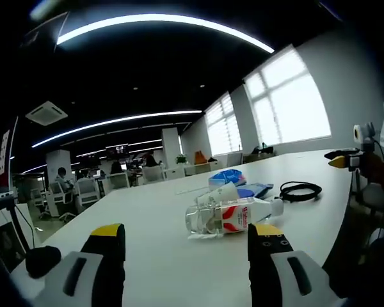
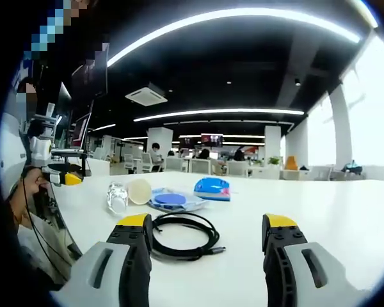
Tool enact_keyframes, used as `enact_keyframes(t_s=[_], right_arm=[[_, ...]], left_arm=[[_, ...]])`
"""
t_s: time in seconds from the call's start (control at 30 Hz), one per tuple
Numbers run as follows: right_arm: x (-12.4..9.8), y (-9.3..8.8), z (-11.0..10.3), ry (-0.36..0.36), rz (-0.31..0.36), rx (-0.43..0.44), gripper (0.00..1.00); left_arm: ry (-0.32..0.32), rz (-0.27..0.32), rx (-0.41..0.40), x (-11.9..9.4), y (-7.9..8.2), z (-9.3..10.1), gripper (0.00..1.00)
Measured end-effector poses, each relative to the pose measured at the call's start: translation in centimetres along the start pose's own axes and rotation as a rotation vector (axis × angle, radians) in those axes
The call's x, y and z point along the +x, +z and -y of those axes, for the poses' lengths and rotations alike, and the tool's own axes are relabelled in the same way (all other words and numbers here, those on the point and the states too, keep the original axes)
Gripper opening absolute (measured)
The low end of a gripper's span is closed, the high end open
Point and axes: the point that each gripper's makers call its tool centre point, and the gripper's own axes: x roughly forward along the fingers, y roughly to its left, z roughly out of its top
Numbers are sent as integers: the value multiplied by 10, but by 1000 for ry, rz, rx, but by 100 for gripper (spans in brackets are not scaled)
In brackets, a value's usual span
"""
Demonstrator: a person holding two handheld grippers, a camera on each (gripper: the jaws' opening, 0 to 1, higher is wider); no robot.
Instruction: Arrange the tabletop items into an orderly group along one side of the table until the central work area is clear of visible clutter.
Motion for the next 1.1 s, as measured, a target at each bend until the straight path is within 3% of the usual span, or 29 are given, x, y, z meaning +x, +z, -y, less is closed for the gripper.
enact_keyframes(t_s=[0.83,1.1], right_arm=[[-5,-8,8,-23,-13,22,67],[-17,25,5,-20,38,7,69]], left_arm=[[-27,-17,69,1,2,13,78],[-49,27,52,-3,22,15,78]])
